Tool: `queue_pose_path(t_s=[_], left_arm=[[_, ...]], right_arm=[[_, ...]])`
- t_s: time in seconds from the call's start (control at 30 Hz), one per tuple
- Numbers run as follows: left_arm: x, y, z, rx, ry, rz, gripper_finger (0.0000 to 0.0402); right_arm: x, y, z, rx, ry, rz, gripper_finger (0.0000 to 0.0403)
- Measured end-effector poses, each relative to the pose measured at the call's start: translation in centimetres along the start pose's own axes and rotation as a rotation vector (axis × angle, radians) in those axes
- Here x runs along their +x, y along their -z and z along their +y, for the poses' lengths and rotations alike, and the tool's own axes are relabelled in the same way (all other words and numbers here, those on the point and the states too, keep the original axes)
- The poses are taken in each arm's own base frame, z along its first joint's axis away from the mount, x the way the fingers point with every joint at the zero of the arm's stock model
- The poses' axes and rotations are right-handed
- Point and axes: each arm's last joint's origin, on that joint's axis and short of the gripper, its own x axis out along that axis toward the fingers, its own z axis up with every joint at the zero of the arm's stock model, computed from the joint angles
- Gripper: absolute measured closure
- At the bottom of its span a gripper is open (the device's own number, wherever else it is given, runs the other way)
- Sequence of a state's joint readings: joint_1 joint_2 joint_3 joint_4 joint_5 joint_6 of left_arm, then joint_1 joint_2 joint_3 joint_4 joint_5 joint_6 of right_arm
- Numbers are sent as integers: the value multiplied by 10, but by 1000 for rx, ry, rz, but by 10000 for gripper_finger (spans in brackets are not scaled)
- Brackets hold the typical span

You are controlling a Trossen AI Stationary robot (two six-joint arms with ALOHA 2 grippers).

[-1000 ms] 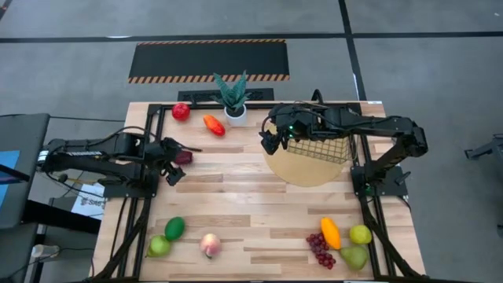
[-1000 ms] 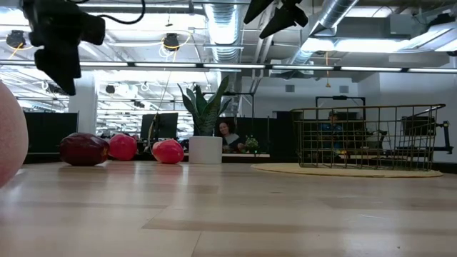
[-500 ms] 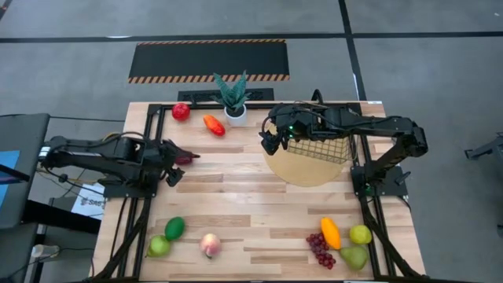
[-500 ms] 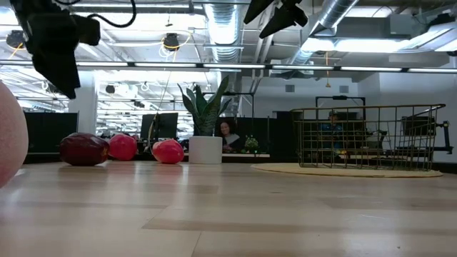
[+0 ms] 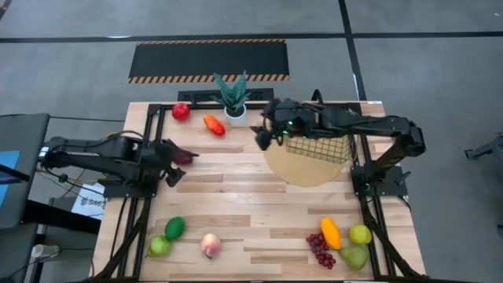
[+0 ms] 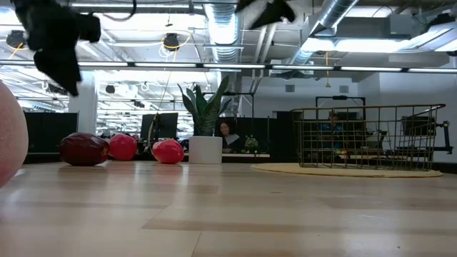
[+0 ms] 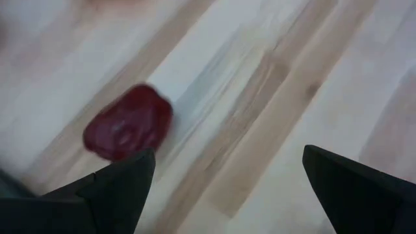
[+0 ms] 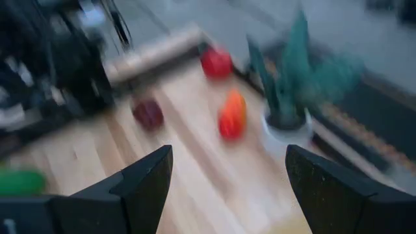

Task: Build produce basket
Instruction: Put the dark red apple into the wire basket

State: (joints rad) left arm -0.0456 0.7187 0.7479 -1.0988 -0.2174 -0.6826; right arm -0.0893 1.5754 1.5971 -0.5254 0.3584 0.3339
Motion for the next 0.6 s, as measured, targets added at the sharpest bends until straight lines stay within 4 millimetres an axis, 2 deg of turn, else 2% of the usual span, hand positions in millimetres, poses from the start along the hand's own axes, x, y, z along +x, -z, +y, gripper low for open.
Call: queue_pose_path(t_s=[0.13,0.27,0.4,0.5,0.6], left_arm=[[-25,-6,3,-61,39,-95,24],[-36,-2,12,-130,-23,-125,24],[-29,5,16,-93,-90,-63,24],[-14,9,14,-17,-118,16,24],[0,13,17,-51,-268,65,24]], right_arm=[[28,-6,13,-32,-95,-106,85],[60,-1,24,-65,-105,-43,85],[84,9,36,-109,-152,58,85],[93,16,44,-128,-202,126,85],[93,20,50,-140,-219,163,85]])
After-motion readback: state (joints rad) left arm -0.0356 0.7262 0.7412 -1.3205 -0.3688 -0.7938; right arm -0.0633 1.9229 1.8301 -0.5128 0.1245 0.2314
